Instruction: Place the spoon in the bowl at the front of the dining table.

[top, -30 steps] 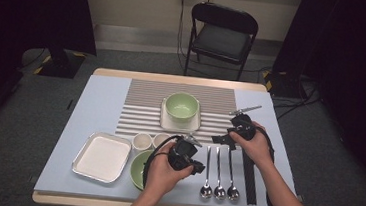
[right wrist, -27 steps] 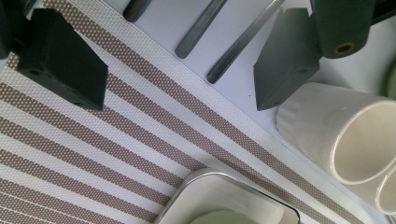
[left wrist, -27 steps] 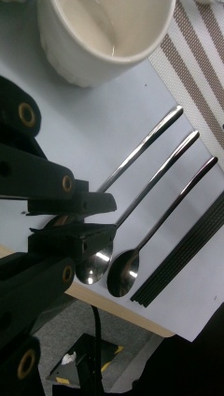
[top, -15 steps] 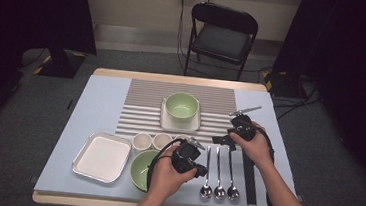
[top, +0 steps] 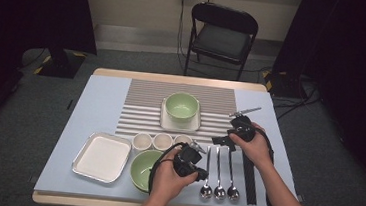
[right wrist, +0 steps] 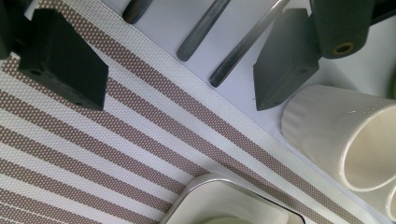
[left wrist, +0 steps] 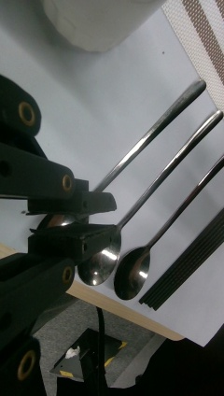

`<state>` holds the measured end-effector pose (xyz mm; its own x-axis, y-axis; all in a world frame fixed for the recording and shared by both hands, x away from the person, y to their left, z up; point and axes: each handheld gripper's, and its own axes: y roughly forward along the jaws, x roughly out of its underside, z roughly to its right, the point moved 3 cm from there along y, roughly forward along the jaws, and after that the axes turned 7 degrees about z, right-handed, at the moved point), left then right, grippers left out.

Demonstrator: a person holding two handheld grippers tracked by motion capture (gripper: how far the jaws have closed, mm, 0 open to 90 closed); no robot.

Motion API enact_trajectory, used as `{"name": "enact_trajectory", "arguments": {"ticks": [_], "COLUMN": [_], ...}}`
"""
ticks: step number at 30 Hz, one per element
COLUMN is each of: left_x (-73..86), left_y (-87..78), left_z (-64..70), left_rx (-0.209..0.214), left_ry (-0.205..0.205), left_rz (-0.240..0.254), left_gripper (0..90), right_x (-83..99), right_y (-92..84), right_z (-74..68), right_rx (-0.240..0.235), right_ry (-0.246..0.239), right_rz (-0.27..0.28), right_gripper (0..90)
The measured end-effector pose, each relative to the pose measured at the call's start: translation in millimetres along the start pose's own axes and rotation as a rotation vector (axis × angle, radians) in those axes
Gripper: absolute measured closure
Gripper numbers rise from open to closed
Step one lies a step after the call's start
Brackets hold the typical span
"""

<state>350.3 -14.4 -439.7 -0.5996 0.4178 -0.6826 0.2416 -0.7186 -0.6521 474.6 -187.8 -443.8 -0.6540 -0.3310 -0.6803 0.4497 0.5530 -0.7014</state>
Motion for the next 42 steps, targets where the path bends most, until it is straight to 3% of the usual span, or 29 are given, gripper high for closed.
{"name": "enact_trajectory", "arguments": {"ticks": [42], "left_x": [13.7], "left_y": [22.2], "left_z": [12.9], "left_rx": [0.008], "left_ry": [0.011], "left_rz": [-0.047], "left_gripper": [84.8], "right_x": [6.0], "right_y": [4.7], "right_z": [-0.8], "right_rx": [-0.002], "right_ry": [0.002], "right_rz": [-0.01], "right_gripper": [17.6]}}
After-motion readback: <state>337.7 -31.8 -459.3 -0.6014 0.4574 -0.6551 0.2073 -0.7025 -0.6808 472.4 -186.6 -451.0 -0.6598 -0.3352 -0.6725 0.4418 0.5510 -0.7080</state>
